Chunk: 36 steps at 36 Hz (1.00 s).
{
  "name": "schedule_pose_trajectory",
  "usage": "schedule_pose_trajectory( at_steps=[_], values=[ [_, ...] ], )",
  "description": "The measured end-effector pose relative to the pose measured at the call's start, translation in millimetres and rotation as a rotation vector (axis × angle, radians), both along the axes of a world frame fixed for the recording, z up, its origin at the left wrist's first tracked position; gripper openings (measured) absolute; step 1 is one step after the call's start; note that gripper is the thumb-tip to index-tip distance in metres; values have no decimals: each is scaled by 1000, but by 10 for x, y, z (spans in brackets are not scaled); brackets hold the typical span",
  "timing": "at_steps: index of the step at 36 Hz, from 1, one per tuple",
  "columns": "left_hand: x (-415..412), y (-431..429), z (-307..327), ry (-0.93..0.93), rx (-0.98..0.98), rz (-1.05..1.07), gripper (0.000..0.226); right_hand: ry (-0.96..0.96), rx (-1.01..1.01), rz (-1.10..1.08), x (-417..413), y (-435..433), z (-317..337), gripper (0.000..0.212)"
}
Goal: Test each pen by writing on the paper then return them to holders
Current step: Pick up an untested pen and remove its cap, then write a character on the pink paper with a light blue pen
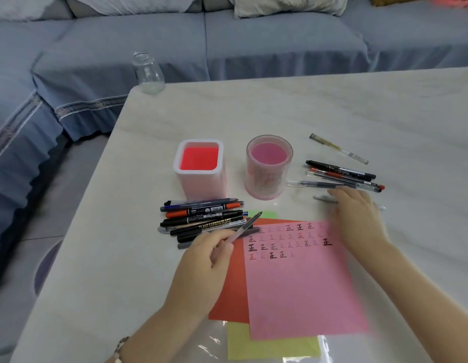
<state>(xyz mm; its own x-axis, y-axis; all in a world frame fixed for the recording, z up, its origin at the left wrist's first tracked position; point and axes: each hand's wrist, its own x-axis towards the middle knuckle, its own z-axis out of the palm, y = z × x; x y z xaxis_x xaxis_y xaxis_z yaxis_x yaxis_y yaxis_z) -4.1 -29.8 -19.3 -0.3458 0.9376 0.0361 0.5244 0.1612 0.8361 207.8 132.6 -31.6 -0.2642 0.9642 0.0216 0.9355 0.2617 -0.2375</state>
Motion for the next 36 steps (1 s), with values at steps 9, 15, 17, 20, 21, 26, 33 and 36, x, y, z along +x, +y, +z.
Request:
schedule_pose_trajectory(
  at_steps=[9, 15, 17, 20, 21, 26, 33, 36],
  values=[
    [-381, 78, -89, 428, 150, 44, 29, 11, 67, 85, 127, 107, -182, 40],
    [-775, 395, -129, 723, 149, 54, 28, 336, 226, 273, 33, -140, 15, 19],
    [-845, 437, -200, 731, 100, 33, 29, 407, 218, 307, -17, -228, 107, 17],
    [-847, 425, -275, 722, 109, 39, 32, 536, 170, 332, -90, -367, 238, 19],
    [-819, 407, -281, 722, 128, 49, 32, 589, 149, 330, -117, -421, 285, 20],
    [-492, 291, -220, 614, 224, 90, 35, 912, -40, 251, -289, -683, 446, 19],
    [98, 140, 46, 108, 134, -247, 46, 1324, -301, 139, -483, -905, 487, 16],
    [236, 147, 51, 71, 118, -346, 33, 1360, -354, 82, -505, -963, 461, 14]
  ],
)
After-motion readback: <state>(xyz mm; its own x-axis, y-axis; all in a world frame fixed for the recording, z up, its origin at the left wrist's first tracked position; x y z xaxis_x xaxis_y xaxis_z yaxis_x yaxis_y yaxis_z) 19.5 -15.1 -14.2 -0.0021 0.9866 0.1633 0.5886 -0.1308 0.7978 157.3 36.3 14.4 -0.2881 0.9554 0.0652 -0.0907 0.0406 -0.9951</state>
